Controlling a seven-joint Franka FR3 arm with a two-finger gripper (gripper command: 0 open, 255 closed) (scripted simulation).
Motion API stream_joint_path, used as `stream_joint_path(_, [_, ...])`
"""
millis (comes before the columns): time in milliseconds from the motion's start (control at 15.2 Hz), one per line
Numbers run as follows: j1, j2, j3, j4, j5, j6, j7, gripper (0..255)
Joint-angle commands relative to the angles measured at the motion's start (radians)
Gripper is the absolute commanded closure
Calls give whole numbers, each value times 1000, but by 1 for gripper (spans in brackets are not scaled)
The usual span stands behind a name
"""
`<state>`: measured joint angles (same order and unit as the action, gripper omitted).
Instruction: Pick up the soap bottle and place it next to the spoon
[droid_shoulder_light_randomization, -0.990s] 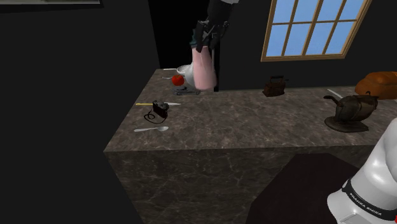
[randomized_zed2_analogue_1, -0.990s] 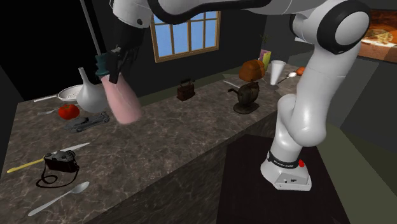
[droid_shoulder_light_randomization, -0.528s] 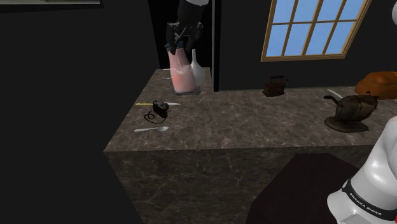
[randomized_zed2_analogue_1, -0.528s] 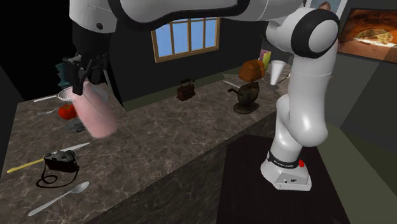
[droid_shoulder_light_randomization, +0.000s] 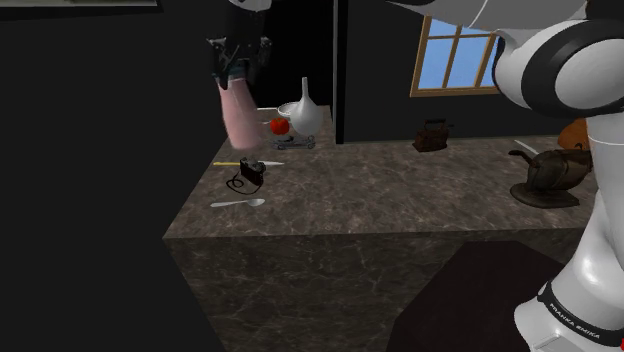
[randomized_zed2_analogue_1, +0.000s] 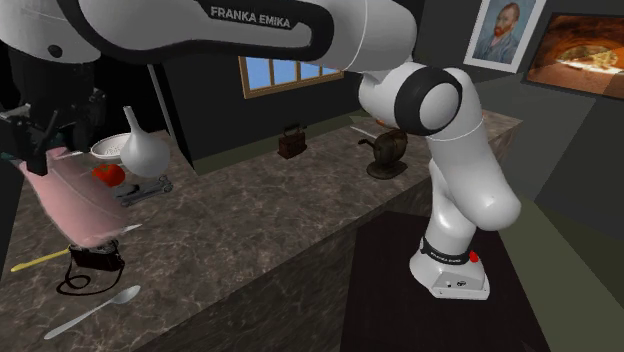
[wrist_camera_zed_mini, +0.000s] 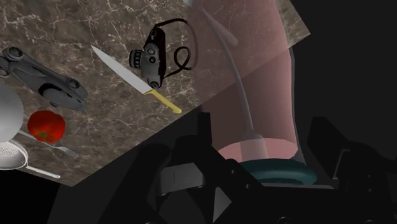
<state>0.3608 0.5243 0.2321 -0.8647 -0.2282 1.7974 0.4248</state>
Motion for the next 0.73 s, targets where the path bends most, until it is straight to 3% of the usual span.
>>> stream_joint_path(0, [20, 46, -4, 65, -12, -19, 8, 255])
stream_joint_path(660, [-22, -60, 2, -247, 1, 185, 35, 255])
